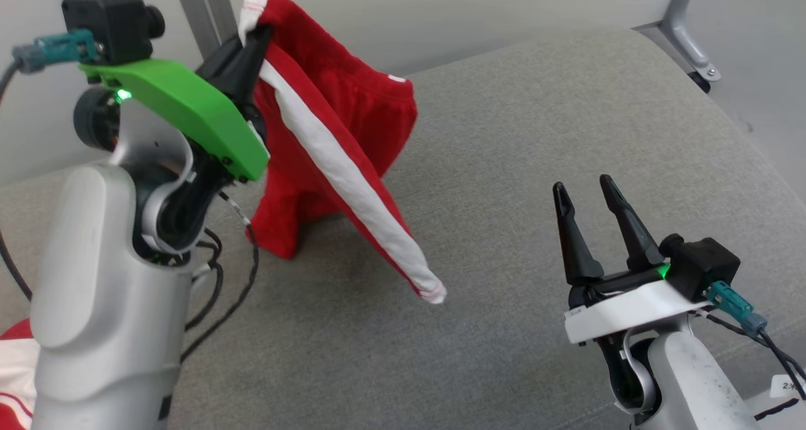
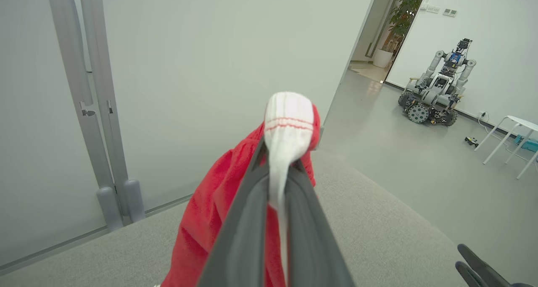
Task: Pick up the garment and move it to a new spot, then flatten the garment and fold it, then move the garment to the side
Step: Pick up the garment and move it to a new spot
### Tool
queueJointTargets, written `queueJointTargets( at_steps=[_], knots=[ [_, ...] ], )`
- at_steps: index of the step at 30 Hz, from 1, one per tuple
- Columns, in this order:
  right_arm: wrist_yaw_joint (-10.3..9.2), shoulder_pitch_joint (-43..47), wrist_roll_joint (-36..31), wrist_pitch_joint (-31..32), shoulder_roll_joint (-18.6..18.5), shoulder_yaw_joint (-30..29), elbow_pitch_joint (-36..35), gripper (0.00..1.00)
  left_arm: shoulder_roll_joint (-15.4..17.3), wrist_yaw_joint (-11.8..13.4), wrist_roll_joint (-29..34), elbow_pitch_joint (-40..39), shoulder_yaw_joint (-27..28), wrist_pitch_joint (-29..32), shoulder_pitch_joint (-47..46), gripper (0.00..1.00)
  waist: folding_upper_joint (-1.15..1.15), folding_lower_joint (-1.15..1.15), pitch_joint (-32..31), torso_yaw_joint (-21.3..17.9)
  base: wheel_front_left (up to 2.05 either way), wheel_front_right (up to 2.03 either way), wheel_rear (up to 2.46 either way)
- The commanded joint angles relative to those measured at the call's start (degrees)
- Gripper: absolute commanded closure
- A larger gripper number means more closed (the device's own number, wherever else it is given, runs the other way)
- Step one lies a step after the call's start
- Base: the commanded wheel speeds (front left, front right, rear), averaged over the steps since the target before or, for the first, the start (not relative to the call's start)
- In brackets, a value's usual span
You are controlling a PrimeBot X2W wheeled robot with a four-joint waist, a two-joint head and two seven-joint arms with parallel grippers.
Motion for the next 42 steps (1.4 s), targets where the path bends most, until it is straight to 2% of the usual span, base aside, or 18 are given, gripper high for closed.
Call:
queueJointTargets(
  at_steps=[1, 4, 7, 14, 15, 16, 17, 22, 29, 36, 42],
  knots=[
    [0.02, -0.33, 0.17, -0.17, 0.02, -0.41, -0.37, 0.0, -0.47, 0.68, -0.71, -1.13, 0.18, -0.47, 2.81, 1.0, -0.01, 0.0, 1.92, -2.62, 0.0, 0.0, 0.0],
    [0.02, -0.28, 0.22, -0.17, 0.13, -0.64, -0.73, 0.0, -1.27, 1.89, -1.63, -2.49, 0.84, -1.98, 7.72, 1.0, -0.01, 0.0, 3.12, -3.13, 0.0, 0.0, 0.0],
    [0.02, -0.41, 0.34, -0.17, 0.18, -0.85, -0.77, 0.0, -1.51, 2.36, -0.29, -0.26, 0.76, -5.31, 13.17, 1.0, -0.01, 0.0, 4.21, -3.18, 0.0, 0.0, 0.0],
    [0.02, -1.1, 0.13, -0.17, 0.28, -0.33, -0.44, 0.0, -2.61, 3.34, 3.61, 14.54, 1.77, -18.03, 19.16, 1.0, -0.01, 0.0, 5.67, -2.17, 0.0, 0.0, 0.0],
    [0.02, -1.2, 0.09, -0.17, 0.14, -0.25, -0.31, 0.0, -2.87, 3.21, 3.89, 17.48, 1.61, -19.48, 19.4, 0.84, -0.01, 0.0, 5.7, -1.81, 0.0, 0.0, 0.0],
    [0.02, -1.25, 0.01, -0.17, -0.07, -0.08, -0.16, 0.0, -3.16, 2.93, 4.12, 20.0, 1.57, -21.03, 19.34, 0.05, -0.01, 0.0, 5.69, -1.44, 0.0, 0.0, 0.0],
    [0.02, -1.24, -0.04, -0.17, -0.23, -0.09, -0.09, 0.0, -3.26, 2.71, 4.56, 21.84, 1.3, -21.97, 19.13, 0.0, -0.01, 0.0, 5.69, -1.08, 0.0, 0.0, 0.0],
    [0.02, -1.16, -0.24, -0.17, -0.84, 0.26, 0.22, 0.0, -4.51, 0.78, 3.92, 28.74, 0.34, -26.65, 17.15, 0.0, -0.01, 0.0, 4.94, 1.03, 0.0, 0.0, 0.0],
    [0.02, -0.22, -0.28, -0.17, -1.52, 0.72, 0.38, 0.0, -2.71, 0.3, 6.61, 28.94, -1.16, -31.88, 17.21, 0.0, -0.01, 0.0, 3.07, 3.41, 0.0, 0.0, 0.0],
    [0.02, 1.69, -0.35, -0.17, -2.35, 0.26, 0.04, 0.0, 0.67, 3.47, 10.27, 20.39, -1.09, -36.04, 21.18, 0.0, -0.01, 0.0, 1.43, 5.92, 0.0, 0.0, 0.0],
    [0.02, 2.66, -0.02, -0.17, -2.1, -0.35, -0.54, 0.0, 1.67, 7.05, 11.03, 11.99, 1.13, -39.22, 27.59, 0.0, -0.01, 0.0, 0.6, 6.77, 0.0, 0.0, 0.0]
  ],
)
